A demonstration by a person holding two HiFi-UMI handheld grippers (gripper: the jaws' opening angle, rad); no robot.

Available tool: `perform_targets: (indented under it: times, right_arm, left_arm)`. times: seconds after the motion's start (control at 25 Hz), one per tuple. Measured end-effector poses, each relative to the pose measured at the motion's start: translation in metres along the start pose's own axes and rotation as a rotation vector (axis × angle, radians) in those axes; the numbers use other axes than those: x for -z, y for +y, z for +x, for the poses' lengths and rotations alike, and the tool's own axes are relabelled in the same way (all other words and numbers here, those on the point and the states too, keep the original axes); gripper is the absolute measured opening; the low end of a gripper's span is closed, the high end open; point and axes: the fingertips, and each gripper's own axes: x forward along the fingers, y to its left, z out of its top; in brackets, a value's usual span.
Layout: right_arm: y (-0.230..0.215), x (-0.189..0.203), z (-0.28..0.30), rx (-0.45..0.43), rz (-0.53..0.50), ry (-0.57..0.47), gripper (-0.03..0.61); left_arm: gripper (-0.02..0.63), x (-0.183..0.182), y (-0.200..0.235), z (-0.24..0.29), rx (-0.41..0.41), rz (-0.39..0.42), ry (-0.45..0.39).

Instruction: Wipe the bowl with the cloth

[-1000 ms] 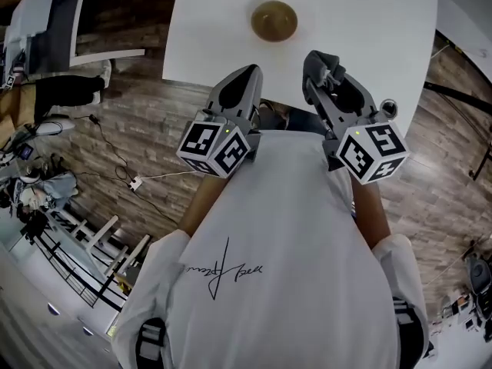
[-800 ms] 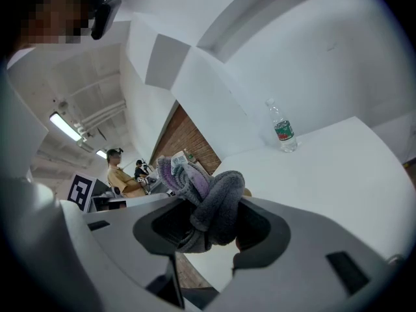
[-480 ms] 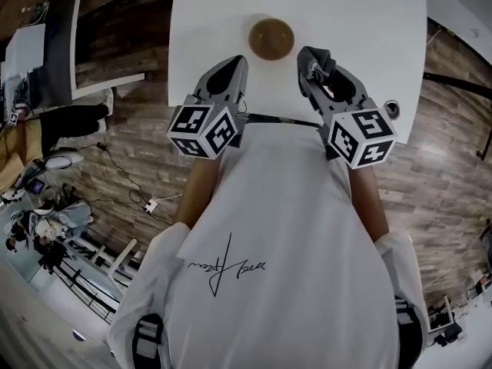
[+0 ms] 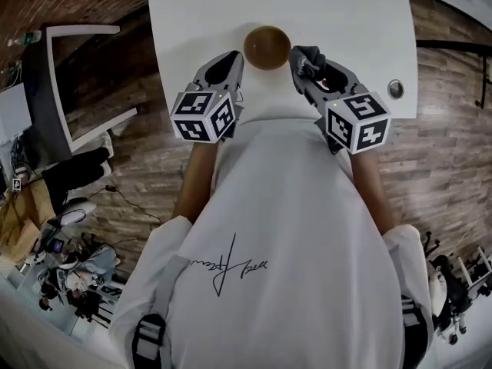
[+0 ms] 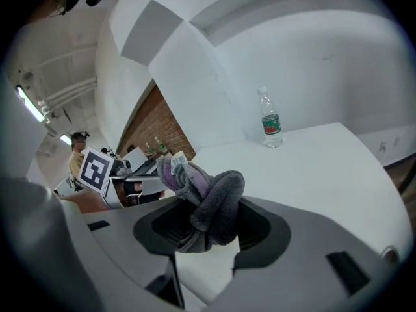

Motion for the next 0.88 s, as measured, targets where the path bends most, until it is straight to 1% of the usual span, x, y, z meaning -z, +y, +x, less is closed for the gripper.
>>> perform_targets:
  times: [0.08,0.12,0.24,0.32,0.44,0.56,0.64,0.68,0.88]
  right_arm:
    - [0.002,-0.001,0.009,0.013,-0.012,-0.002,0.179]
    - [0.005,-0.001,0.013,0.013,-0.019,-0.007,0.179]
    - [0.013,-0.001,0.017,0.005,-0.029,-0.037,0.179]
    - [0.012,-0.003,0.02,0.017,-0.045,-0.053,0.179]
    - [0.006,-0.004,0.025,0.038,-0.073,-0.046,0.179]
    - [0.002,-0.006,0.026,0.059,-0.078,-0.025,0.179]
    - [0.001,-0.004,0.026,0.069,-0.072,-0.012,0.179]
    - [0.0,-0.003,0.027,0.074,-0.072,-0.003,0.179]
    - [-0.013,0.001,0.035,0.125,-0.085,0.045,0.179]
  left_arm:
    - [0.066,0.004,0.006,0.006,0.02,0.008,0.019]
    - [0.074,0.006,0.009,0.007,0.03,0.009,0.027]
    - [0.074,0.01,0.014,0.013,0.07,0.021,0.045]
    - [0.074,0.01,0.015,0.02,0.102,0.03,0.061]
    - [0.074,0.013,0.018,0.032,0.135,0.01,0.11]
    - [0.076,0.013,0.023,0.042,0.13,-0.002,0.133]
    - [0.111,0.017,0.025,0.046,0.132,0.004,0.153]
    - [0.118,0.019,0.025,0.048,0.133,0.006,0.162]
    - [0.12,0.021,0.032,0.064,0.141,0.012,0.174]
